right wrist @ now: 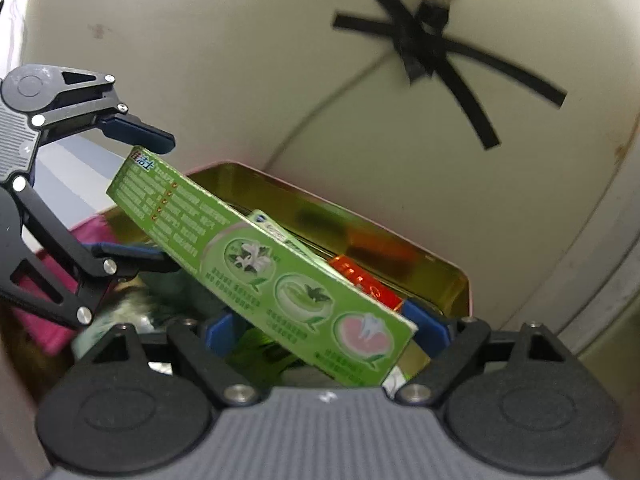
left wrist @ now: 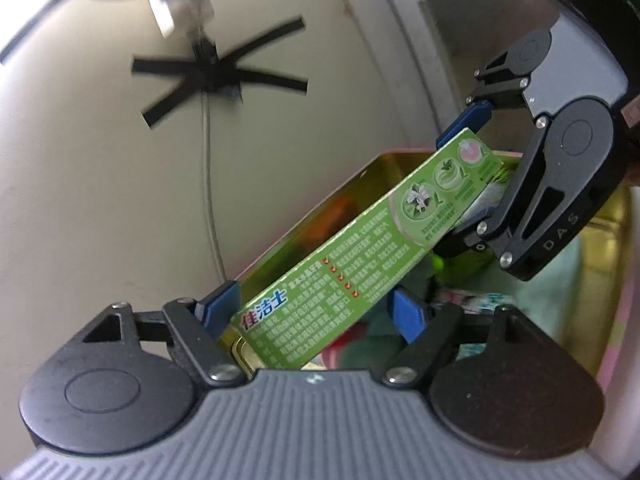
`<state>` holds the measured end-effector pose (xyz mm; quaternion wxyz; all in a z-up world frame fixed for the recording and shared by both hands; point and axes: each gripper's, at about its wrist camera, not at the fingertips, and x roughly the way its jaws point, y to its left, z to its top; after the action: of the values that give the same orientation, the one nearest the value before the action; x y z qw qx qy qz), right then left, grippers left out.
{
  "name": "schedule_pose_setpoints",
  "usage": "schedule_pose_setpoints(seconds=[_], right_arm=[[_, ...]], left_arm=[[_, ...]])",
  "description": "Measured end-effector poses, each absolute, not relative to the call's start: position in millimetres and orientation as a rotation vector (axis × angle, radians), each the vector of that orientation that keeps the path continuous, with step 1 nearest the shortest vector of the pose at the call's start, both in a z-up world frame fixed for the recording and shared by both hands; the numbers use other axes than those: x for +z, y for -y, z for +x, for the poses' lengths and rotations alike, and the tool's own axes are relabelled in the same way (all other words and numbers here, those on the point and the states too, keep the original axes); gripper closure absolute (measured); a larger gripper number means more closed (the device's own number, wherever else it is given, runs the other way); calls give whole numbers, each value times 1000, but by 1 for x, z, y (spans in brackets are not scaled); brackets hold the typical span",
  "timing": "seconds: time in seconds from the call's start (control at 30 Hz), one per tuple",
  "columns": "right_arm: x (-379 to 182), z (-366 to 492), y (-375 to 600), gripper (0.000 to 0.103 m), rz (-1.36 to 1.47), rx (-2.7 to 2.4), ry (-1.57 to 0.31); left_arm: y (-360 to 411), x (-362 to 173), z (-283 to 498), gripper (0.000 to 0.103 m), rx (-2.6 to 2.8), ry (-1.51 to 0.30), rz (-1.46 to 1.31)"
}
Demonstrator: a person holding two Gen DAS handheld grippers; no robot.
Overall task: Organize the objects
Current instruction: 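Lower the toothpaste box into the pink tin with both grippers and open them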
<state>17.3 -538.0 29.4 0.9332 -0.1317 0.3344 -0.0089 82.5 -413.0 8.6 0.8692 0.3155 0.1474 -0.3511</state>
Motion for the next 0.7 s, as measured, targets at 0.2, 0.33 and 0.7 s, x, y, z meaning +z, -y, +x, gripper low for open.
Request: schedule_pose_setpoints(seconds=[0.2, 0.33, 0.7], right_arm=[[10, 47, 545, 10, -240, -67, -716], [6, 49, 548, 9, -209, -68, -716], [22, 18, 555, 9, -155, -77, -626]], left_arm=[[428, 0, 115, 11, -702, -369, 609], [427, -1, 124, 9, -700, -402, 555], [403, 24, 94, 9, -711, -398, 475]])
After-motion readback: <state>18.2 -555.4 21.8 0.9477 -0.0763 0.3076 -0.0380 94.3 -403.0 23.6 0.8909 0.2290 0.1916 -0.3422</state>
